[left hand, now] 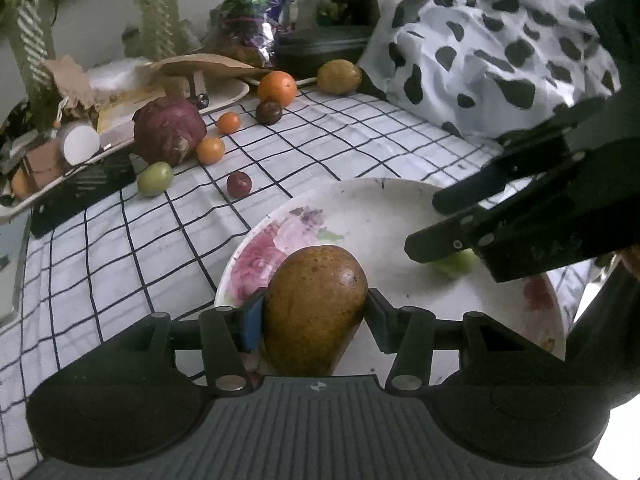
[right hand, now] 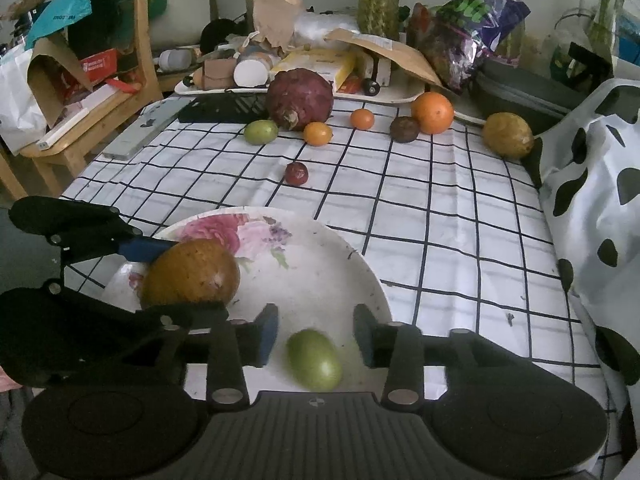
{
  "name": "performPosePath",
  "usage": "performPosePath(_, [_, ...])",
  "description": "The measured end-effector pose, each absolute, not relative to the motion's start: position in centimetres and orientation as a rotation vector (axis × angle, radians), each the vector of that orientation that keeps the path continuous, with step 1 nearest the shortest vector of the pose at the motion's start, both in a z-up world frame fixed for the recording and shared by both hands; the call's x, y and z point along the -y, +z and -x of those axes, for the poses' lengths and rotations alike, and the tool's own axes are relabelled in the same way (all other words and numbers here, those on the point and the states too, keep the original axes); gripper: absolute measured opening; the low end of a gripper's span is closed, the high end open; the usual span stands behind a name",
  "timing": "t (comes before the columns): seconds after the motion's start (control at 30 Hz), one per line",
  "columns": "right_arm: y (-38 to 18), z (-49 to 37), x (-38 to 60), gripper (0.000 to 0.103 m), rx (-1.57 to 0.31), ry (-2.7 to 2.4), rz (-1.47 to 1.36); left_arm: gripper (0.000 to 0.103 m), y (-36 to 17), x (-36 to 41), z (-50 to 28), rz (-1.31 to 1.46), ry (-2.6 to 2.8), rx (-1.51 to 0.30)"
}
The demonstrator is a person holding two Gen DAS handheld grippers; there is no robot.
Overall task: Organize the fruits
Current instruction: 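Carry the mango in left tool over the white plate while right tool carries the lime there, then open left tool to set the mango on the plate while right tool releases the lime onto it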
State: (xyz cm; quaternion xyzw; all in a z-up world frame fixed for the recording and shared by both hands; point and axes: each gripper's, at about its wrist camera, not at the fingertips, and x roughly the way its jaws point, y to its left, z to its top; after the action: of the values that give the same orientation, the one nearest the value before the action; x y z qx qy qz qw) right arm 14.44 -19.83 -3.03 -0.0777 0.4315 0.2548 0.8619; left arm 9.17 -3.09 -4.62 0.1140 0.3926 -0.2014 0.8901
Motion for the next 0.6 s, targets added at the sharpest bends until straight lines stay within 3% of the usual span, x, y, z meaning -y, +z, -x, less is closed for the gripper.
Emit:
performPosePath(0.07, [-2.9,-14.4,19.9,0.052,-0.902,0.533,0.162,0.051,-4.7,3.4,-9.1,-0.265,-0.419,-0.815])
performPosePath(0.33, [-1.6,-14.1,21.0,0.082,-0.848,0.501,0.110,0.079,-3.7,2.5,-8.5,-0.194,-0.444,-0.788])
performPosePath(0.6, [-0.9,-13.3,22.2,0.101,-0.826,0.409,0.064,0.081,-2.1,1.4,-7.2,-0.155,-0.387,-0.740])
